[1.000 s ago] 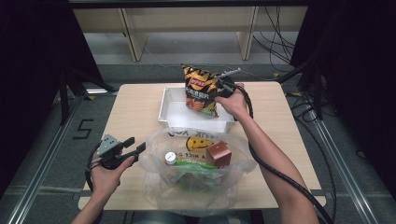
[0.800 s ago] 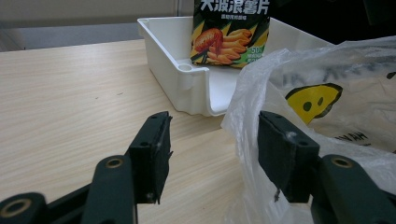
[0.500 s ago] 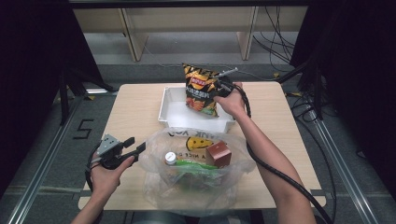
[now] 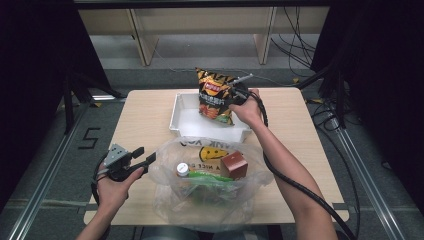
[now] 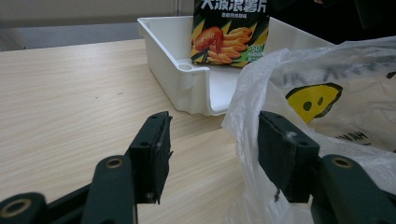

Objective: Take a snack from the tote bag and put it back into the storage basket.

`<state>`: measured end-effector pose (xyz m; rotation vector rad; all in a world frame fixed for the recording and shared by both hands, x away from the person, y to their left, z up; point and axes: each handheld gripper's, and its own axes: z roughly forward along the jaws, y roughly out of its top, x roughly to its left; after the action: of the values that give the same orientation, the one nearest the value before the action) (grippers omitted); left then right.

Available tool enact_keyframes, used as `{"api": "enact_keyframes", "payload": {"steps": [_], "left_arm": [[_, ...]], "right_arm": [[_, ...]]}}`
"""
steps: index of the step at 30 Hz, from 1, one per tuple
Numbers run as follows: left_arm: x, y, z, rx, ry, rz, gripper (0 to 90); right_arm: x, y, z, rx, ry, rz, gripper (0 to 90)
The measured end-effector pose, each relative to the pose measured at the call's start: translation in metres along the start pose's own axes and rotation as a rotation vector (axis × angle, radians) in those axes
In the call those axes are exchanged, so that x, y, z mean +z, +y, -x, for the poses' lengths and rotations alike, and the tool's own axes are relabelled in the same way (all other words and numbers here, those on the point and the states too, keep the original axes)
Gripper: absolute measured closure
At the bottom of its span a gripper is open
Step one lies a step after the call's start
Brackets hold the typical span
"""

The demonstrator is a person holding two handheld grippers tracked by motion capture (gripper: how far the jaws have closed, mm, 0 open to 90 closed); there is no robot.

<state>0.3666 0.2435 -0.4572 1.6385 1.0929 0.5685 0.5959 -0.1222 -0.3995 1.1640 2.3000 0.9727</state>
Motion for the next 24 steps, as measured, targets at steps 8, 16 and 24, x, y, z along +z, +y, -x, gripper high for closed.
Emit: {"api": "enact_keyframes", "payload": {"steps": [8, 16, 24], "left_arm": [[0.0001, 0.0, 0.0004, 0.001, 0.0, -0.002, 44.7], [0.0001, -0.0002, 0.0003, 0.002, -0.001, -0.004, 44.7], [-0.0005, 0.0, 0.0005, 0.004, 0.004, -0.011, 44.7]], "right_arm": [[-0.0027, 0.0044, 0.0, -0.004, -0.03, 0.012, 90.0], [-0.0033, 0.0071, 0.0026, -0.006, -0.052, 0.009, 89.1], [-0.0045, 0.0099, 0.0047, -0.01, -0.063, 0.018, 87.8]]}}
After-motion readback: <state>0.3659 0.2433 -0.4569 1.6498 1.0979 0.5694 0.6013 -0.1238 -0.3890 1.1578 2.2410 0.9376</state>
